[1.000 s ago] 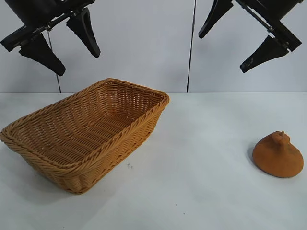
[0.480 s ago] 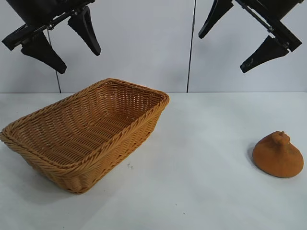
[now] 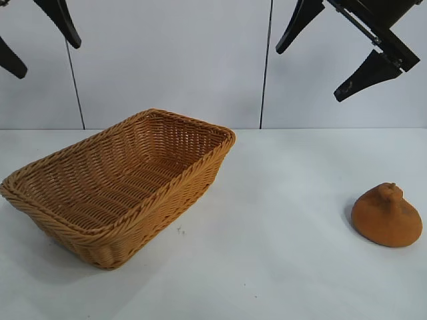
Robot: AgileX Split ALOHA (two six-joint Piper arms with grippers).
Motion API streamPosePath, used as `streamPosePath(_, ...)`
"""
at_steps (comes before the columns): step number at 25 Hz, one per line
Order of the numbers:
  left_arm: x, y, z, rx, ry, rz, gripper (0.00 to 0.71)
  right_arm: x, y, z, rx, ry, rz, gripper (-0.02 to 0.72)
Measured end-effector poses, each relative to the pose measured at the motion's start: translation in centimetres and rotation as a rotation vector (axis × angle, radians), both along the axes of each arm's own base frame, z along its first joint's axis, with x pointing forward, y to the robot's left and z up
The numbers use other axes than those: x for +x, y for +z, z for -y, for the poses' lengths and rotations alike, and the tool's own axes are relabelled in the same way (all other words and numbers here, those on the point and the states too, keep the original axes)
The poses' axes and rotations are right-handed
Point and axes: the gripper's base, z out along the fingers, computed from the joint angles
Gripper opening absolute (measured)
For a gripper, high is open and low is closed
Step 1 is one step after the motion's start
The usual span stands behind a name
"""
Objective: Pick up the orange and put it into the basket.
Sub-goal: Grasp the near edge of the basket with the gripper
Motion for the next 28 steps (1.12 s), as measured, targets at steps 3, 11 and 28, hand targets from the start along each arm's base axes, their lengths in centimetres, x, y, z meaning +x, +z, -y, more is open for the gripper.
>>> streamPosePath(3, -2.0, -1.1, 0.1, 0.015, 0.122, -0.055, 0.529, 0.0, 0.0, 0.0, -0.002, 0.008, 0.006, 0.694)
streamPosePath(11, -5.7, -7.0, -0.7, 0.002, 0.462, -0.217, 0.529, 0.0, 0.0, 0.0, -0.002, 0.012, 0.008, 0.694)
streamPosePath(28, -4.7, -17.2, 2.9, -0.025, 0.593, -0.232, 0.514, -0.1, 0.0, 0.0, -0.002, 0.015, 0.003, 0.694)
